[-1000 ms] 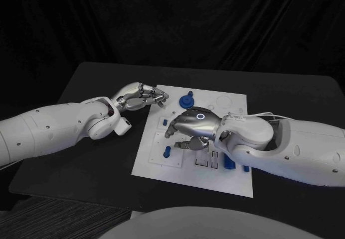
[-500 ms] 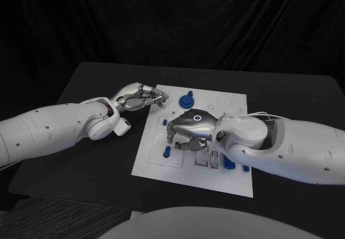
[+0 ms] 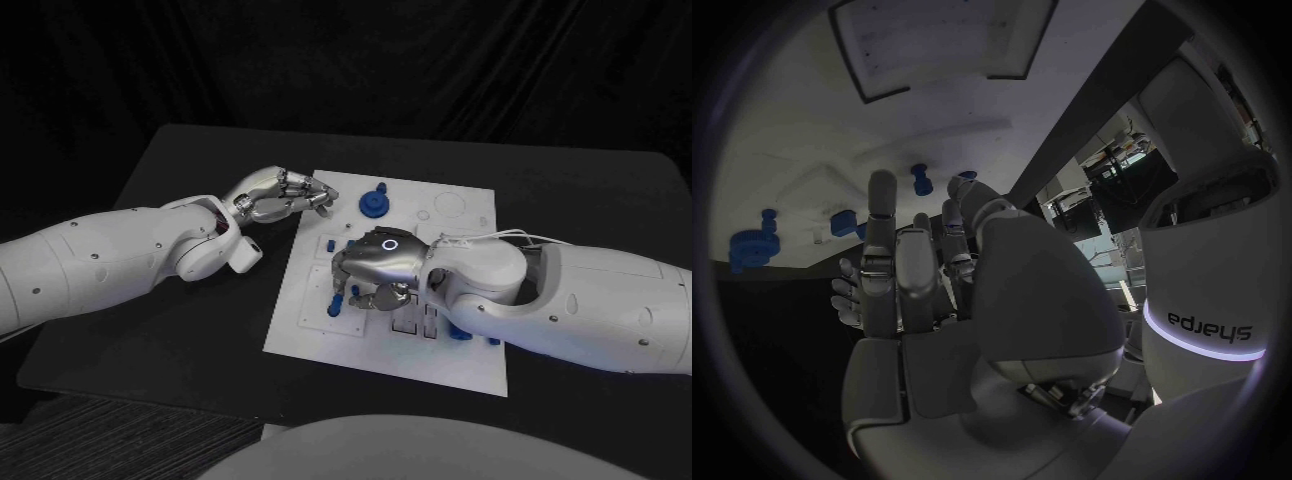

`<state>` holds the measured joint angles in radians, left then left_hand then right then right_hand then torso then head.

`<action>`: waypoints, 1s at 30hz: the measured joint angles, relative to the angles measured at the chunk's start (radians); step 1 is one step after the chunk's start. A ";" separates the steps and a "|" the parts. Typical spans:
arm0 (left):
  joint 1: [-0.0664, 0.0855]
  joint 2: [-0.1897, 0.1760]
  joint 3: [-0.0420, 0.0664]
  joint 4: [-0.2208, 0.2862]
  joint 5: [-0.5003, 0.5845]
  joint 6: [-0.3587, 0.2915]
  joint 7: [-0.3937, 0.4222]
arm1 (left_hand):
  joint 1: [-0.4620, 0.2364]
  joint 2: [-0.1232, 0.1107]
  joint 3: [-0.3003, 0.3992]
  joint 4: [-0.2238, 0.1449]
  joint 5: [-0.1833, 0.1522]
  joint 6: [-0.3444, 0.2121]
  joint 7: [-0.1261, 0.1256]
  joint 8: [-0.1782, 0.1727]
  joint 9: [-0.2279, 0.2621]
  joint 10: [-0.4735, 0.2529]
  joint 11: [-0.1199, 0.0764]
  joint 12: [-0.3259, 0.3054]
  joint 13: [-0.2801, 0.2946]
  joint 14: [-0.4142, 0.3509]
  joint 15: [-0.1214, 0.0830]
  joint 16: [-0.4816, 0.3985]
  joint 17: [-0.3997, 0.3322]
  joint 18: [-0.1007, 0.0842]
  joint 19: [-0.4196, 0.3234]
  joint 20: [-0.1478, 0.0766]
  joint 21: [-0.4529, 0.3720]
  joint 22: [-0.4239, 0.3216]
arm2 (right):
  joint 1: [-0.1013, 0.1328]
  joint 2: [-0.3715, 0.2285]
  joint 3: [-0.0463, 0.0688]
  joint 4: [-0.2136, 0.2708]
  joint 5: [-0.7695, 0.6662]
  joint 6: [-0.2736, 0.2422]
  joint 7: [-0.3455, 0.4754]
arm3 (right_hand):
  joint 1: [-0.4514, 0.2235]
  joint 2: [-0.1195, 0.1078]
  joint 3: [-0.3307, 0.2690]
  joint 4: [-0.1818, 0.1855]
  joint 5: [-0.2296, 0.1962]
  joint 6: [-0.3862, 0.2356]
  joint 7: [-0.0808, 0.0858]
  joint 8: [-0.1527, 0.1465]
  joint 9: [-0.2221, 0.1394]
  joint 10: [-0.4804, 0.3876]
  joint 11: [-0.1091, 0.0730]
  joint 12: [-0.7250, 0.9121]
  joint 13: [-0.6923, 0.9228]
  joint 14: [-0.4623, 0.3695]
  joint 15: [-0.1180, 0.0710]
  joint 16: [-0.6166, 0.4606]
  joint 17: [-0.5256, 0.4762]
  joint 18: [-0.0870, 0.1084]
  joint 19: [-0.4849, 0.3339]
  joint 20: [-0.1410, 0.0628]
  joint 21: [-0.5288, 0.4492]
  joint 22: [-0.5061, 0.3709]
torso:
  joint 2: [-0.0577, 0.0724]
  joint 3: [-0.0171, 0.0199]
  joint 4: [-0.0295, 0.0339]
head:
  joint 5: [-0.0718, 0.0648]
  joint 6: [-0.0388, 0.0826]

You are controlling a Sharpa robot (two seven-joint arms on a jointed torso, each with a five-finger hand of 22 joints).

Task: Assemble the parts on the task board

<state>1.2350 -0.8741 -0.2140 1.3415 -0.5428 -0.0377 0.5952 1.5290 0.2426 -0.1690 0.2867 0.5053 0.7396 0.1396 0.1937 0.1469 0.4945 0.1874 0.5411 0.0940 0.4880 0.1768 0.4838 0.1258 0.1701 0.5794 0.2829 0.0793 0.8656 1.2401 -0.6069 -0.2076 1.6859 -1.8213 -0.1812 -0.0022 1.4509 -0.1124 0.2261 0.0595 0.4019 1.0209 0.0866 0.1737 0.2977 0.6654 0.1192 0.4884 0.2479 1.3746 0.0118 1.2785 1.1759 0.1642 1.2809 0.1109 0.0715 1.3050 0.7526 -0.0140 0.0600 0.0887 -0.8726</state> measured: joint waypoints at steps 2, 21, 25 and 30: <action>0.000 0.000 0.000 0.000 0.000 0.000 0.000 | 0.000 0.000 0.000 0.000 0.000 0.000 0.000 0.000 0.000 0.000 0.000 0.000 0.000 0.000 0.000 0.000 0.000 0.000 0.000 0.000 0.000 0.000 | 0.000 0.000 0.000 0.000 0.000 0.002 0.001 | 0.001 0.001 -0.001 -0.003 0.000 0.007 -0.003 0.003 0.006 0.000 0.000 0.003 0.000 0.000 0.000 0.000 0.001 0.000 0.000 0.000 0.000 0.003 | 0.000 0.0001 0.0000 | -0.001 0.000; -0.002 0.001 0.000 -0.003 0.000 0.003 -0.001 | 0.000 0.000 0.000 0.000 0.000 0.000 0.000 0.000 0.000 0.000 0.000 0.000 0.000 0.000 0.000 0.000 -0.001 0.000 0.000 0.000 0.000 0.001 | -0.002 -0.003 0.000 0.005 0.014 -0.010 0.014 | -0.001 0.018 0.007 -0.017 0.008 0.033 -0.015 0.021 0.043 0.000 0.000 0.011 -0.002 0.000 0.000 0.016 0.013 0.000 0.000 0.000 0.009 0.003 | -0.001 0.0010 -0.0009 | 0.000 0.000; -0.002 0.001 0.000 -0.004 0.000 0.004 -0.001 | 0.000 0.000 0.000 0.000 0.000 0.000 0.000 0.000 0.000 0.000 0.000 0.000 0.000 0.000 0.000 0.000 -0.001 0.000 0.000 0.000 0.000 0.001 | -0.002 -0.002 0.000 0.006 0.021 -0.013 0.017 | -0.007 0.024 0.007 -0.017 0.008 0.033 -0.015 0.021 0.047 0.006 0.001 0.011 -0.004 0.002 0.002 0.020 0.015 0.000 0.000 0.000 0.009 0.003 | -0.001 0.0011 -0.0009 | -0.001 0.000; -0.003 0.003 0.000 -0.005 0.000 0.005 -0.002 | 0.000 0.000 0.000 0.000 0.000 0.000 0.000 0.000 0.000 0.000 0.000 0.000 0.000 0.000 0.000 0.000 -0.001 0.000 0.000 0.000 0.000 0.001 | -0.002 0.003 0.000 0.005 0.029 -0.017 0.020 | -0.020 0.036 0.007 -0.017 -0.035 0.030 -0.012 0.021 0.061 0.008 0.000 0.011 -0.009 0.007 0.007 0.024 0.016 0.000 0.000 0.000 0.009 0.003 | -0.001 0.0011 -0.0007 | -0.003 0.000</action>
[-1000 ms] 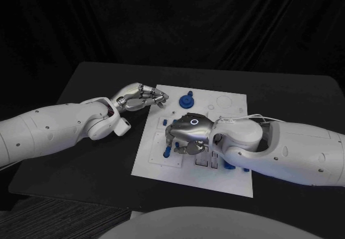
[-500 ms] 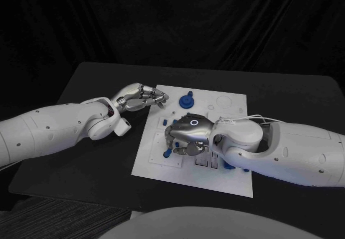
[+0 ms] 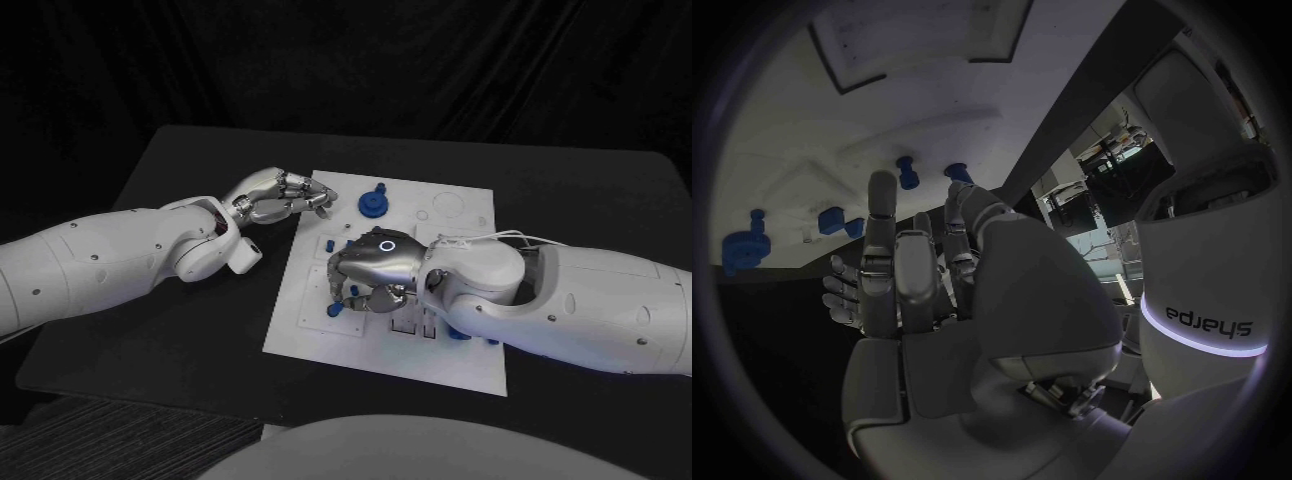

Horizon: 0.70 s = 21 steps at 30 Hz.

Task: Assemble the parts on the task board

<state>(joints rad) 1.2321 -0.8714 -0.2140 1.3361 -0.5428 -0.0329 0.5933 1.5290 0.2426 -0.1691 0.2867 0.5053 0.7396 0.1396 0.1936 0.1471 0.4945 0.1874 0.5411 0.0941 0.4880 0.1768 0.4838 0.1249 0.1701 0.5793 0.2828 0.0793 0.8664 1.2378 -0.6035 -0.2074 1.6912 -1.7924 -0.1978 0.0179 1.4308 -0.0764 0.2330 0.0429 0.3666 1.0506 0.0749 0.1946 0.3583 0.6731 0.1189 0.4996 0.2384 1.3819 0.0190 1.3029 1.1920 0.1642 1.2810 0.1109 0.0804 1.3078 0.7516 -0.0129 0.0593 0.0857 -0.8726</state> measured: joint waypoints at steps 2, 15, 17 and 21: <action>0.000 0.001 0.000 0.000 0.000 0.001 0.000 | 0.000 0.000 0.000 0.000 0.000 0.000 0.000 0.000 0.000 0.000 0.000 0.000 0.000 0.000 0.000 0.000 0.000 0.000 0.000 0.000 0.000 0.000 | 0.000 0.003 0.000 -0.001 0.002 -0.002 0.001 | -0.014 -0.001 -0.006 0.007 -0.021 0.000 0.000 0.000 0.005 0.000 0.000 0.003 -0.002 0.000 0.000 0.000 0.000 0.000 0.001 0.001 0.000 0.000 | 0.000 -0.0001 0.0000 | 0.000 0.000; -0.001 0.001 0.000 -0.001 0.000 0.002 -0.001 | 0.000 0.000 0.000 0.000 0.000 0.000 0.000 0.000 0.000 0.000 0.000 0.000 -0.001 0.000 0.000 0.000 0.000 0.000 0.000 0.000 0.004 0.000 | 0.000 0.011 0.000 -0.004 0.009 -0.015 0.001 | -0.039 0.003 -0.018 0.018 -0.069 -0.004 -0.004 -0.004 0.022 0.004 0.004 0.012 -0.002 0.006 0.006 0.007 0.006 0.000 0.009 0.009 0.000 0.000 | 0.000 -0.0006 0.0004 | -0.001 0.000; -0.001 0.001 0.000 -0.001 0.000 0.002 -0.001 | 0.000 0.000 0.000 0.000 0.000 0.000 0.000 0.000 0.000 0.000 0.000 0.000 -0.001 0.000 0.000 0.000 0.000 0.000 0.000 0.000 0.004 0.000 | 0.000 0.011 0.000 -0.004 0.009 -0.017 0.001 | -0.045 0.003 -0.018 0.018 -0.070 -0.004 -0.004 -0.004 0.023 0.004 0.004 0.012 -0.002 0.006 0.006 0.010 0.006 0.000 0.009 0.009 0.000 0.000 | 0.000 -0.0007 0.0006 | -0.002 0.000; -0.001 0.002 0.000 -0.001 0.000 0.002 -0.002 | 0.000 0.000 0.000 0.000 0.000 0.000 0.000 0.000 0.000 0.000 0.000 0.000 -0.001 0.000 0.000 0.000 0.000 0.000 0.000 0.000 0.004 0.000 | 0.000 0.012 0.000 -0.005 0.010 -0.022 0.001 | -0.046 0.004 -0.021 0.021 -0.070 -0.004 -0.004 -0.005 0.023 0.004 0.004 0.012 -0.002 0.006 0.006 0.010 0.006 0.000 0.009 0.009 0.000 0.000 | 0.000 -0.0008 0.0008 | -0.003 0.000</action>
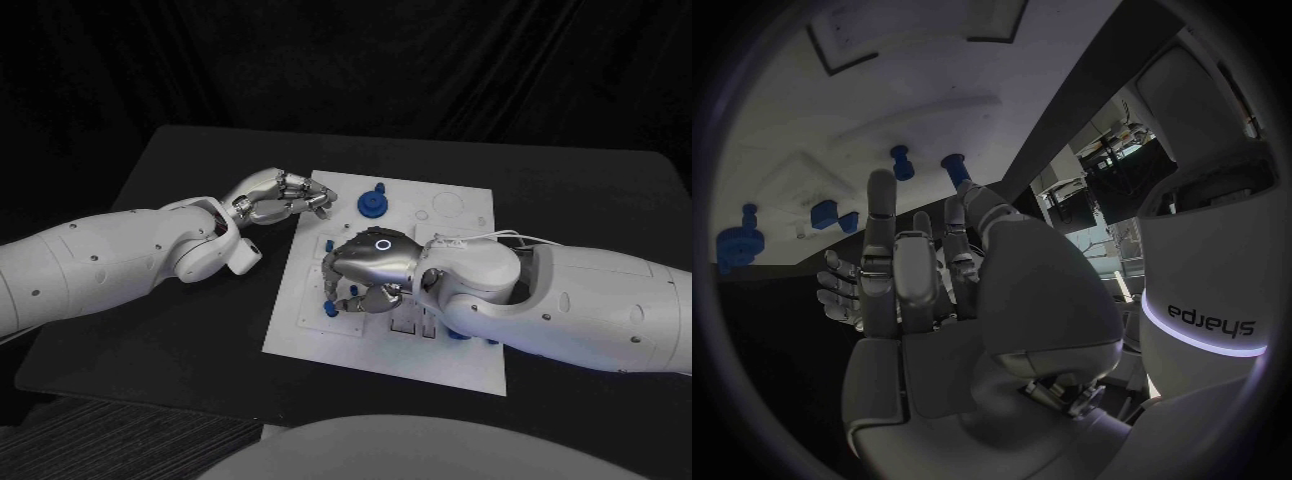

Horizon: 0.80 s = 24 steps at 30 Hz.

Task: Assemble the parts on the task board

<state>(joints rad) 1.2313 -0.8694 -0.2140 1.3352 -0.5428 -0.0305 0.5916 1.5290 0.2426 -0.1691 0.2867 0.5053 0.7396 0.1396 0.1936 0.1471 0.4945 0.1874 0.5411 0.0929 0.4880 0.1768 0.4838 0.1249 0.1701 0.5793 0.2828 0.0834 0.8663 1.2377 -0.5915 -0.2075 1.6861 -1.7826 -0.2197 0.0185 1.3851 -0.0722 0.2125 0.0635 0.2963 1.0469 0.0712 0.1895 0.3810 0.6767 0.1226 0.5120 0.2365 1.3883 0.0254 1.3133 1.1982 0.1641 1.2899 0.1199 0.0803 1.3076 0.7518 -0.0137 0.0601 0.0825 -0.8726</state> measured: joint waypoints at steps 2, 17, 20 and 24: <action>0.000 0.000 0.000 0.000 0.000 0.000 0.000 | 0.000 0.000 0.000 0.000 0.000 0.000 0.000 0.000 0.000 0.000 0.000 0.000 0.000 0.000 0.000 0.000 0.000 0.000 0.000 0.000 0.000 0.000 | 0.000 -0.002 0.000 0.000 0.000 -0.003 0.000 | 0.000 0.000 0.000 0.000 0.000 0.000 0.000 0.000 0.001 0.000 0.000 0.000 0.000 0.000 0.000 0.000 0.000 0.000 0.000 0.000 0.000 0.000 | 0.000 0.0000 0.0000 | 0.000 0.000; 0.000 -0.021 0.000 0.011 0.000 0.000 -0.001 | 0.000 0.000 0.006 0.000 0.000 0.000 0.000 0.000 -0.001 0.000 0.000 0.000 0.000 0.000 0.000 0.000 0.000 0.000 0.004 0.004 0.000 0.000 | 0.083 -0.165 0.000 0.070 0.012 -0.133 0.013 | -0.007 -0.017 0.012 0.014 -0.008 -0.129 0.029 -0.092 -0.043 0.058 -0.015 0.097 0.031 0.012 -0.006 0.025 0.020 0.000 0.011 0.004 -0.009 0.000 | 0.000 0.0001 -0.0006 | 0.008 0.000; -0.001 -0.028 0.000 0.018 0.000 -0.002 -0.001 | 0.000 0.000 0.006 0.000 0.000 0.000 0.000 0.000 -0.001 0.000 0.000 0.000 0.000 0.000 0.000 0.000 0.000 0.000 0.004 0.004 0.000 0.000 | 0.124 -0.230 0.000 0.101 0.029 -0.185 0.020 | 0.016 -0.018 0.024 0.010 -0.008 -0.114 0.038 -0.092 -0.049 0.125 -0.045 0.248 0.123 0.015 -0.026 0.026 0.024 0.000 0.012 -0.007 -0.009 0.000 | 0.000 0.0002 -0.0015 | 0.009 0.000; -0.001 -0.036 0.000 0.026 0.000 -0.004 0.000 | 0.000 0.000 0.006 0.000 0.000 0.000 0.000 0.000 -0.001 0.000 0.000 0.000 0.000 0.000 0.000 0.000 0.000 0.000 0.007 0.000 0.000 0.000 | 0.170 -0.321 0.001 0.125 0.060 -0.223 0.016 | 0.015 -0.018 0.023 0.040 -0.018 -0.050 0.029 -0.083 -0.059 0.591 -0.101 0.896 0.922 0.051 -0.065 0.081 0.078 0.000 0.023 -0.044 -0.007 0.000 | 0.000 0.0006 -0.0024 | 0.008 0.000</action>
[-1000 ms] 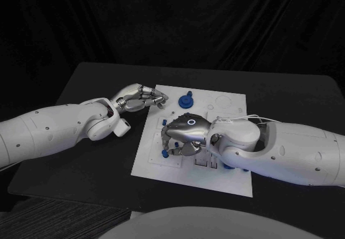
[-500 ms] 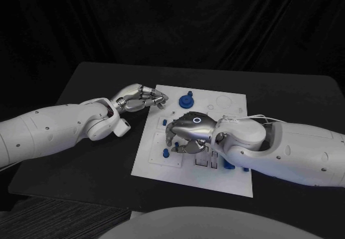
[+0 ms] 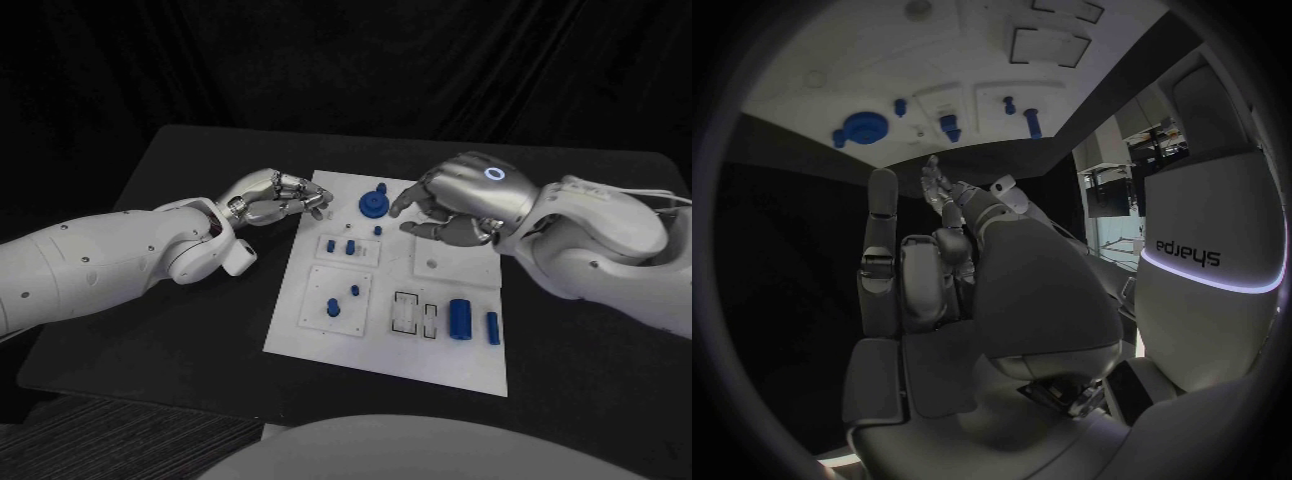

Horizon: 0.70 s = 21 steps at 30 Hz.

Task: Assemble the parts on the task board

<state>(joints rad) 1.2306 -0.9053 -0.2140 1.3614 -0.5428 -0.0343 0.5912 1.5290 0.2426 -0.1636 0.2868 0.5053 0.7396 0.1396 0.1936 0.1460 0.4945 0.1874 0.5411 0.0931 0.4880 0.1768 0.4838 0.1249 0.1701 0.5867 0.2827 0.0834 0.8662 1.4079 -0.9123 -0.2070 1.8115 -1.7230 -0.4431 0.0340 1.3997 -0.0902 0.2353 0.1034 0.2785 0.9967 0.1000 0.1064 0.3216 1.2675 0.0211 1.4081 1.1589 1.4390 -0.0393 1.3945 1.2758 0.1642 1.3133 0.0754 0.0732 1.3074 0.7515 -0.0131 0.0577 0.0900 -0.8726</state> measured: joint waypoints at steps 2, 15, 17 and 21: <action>0.000 -0.002 0.000 0.002 0.000 -0.001 0.000 | 0.000 0.000 0.000 0.000 0.000 0.000 0.000 0.000 0.000 0.000 0.000 0.000 0.000 0.000 0.000 0.000 0.000 0.000 0.000 0.000 0.000 0.000 | 0.011 -0.028 0.000 0.006 0.012 0.000 -0.011 | -0.045 0.002 -0.016 0.034 -0.016 0.041 -0.016 0.020 0.006 0.142 -0.013 0.102 0.102 0.018 -0.012 0.079 0.023 0.000 0.033 -0.006 0.036 0.000 | 0.000 0.0000 -0.0002 | -0.001 0.000; 0.000 -0.007 0.000 0.009 0.000 -0.006 0.001 | 0.000 0.000 0.000 0.000 0.000 0.000 0.000 0.000 0.000 0.000 0.000 0.000 0.000 0.000 0.000 0.000 0.000 0.000 0.000 0.000 0.000 0.001 | 0.034 -0.130 -0.001 0.062 0.299 0.366 -0.348 | -0.517 0.084 -0.190 0.188 -0.105 0.280 -0.112 0.176 0.186 0.199 -0.092 0.159 0.149 0.028 -0.079 0.174 0.032 -0.017 0.153 -0.079 0.516 0.001 | -0.001 -0.0023 -0.0029 | -0.023 0.000; 0.000 -0.007 0.000 0.009 0.000 -0.007 0.001 | 0.000 0.000 0.000 0.000 0.000 0.000 0.000 0.000 0.000 0.000 0.000 0.000 0.000 0.000 0.000 0.000 0.000 0.000 0.000 0.000 0.000 0.001 | 0.035 -0.132 -0.001 0.063 0.368 0.446 -0.412 | -0.519 0.085 -0.193 0.185 -0.105 0.288 -0.113 0.176 0.185 0.199 -0.092 0.159 0.149 0.028 -0.079 0.174 0.032 -0.017 0.153 -0.079 0.514 0.001 | -0.001 -0.0024 -0.0034 | -0.027 0.000; 0.000 -0.006 0.000 0.009 0.000 -0.007 0.001 | 0.000 0.000 0.000 0.000 0.000 0.000 0.000 0.000 0.000 0.000 0.000 0.000 0.000 0.000 0.000 0.000 0.000 0.000 0.000 0.000 0.000 0.001 | 0.035 -0.134 -0.001 0.064 0.479 0.566 -0.509 | -0.519 0.085 -0.198 0.179 -0.098 0.288 -0.113 0.149 0.167 0.199 -0.092 0.159 0.149 0.027 -0.087 0.174 0.032 -0.017 0.152 -0.088 0.488 0.001 | 0.001 -0.0015 -0.0031 | -0.036 0.000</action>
<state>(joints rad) 1.2305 -0.9113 -0.2140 1.3699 -0.5428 -0.0416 0.5922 1.5290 0.2426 -0.1636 0.2868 0.5053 0.7396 0.1395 0.1936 0.1461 0.4945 0.1874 0.5411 0.0931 0.4880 0.1768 0.4837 0.1249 0.1701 0.5866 0.2827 0.0834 0.8670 1.4428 -1.0465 -0.2082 1.8752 -1.2435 0.1228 -0.4753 0.8811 -0.0052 0.0372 0.2827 0.1804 1.2847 -0.0129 0.2550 0.4884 1.4661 -0.0705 1.5674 1.3080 1.4660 -0.1260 1.5682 1.3080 0.1472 1.4652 -0.0126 0.5613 1.3080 0.7521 -0.0147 0.0546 0.0543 -0.8726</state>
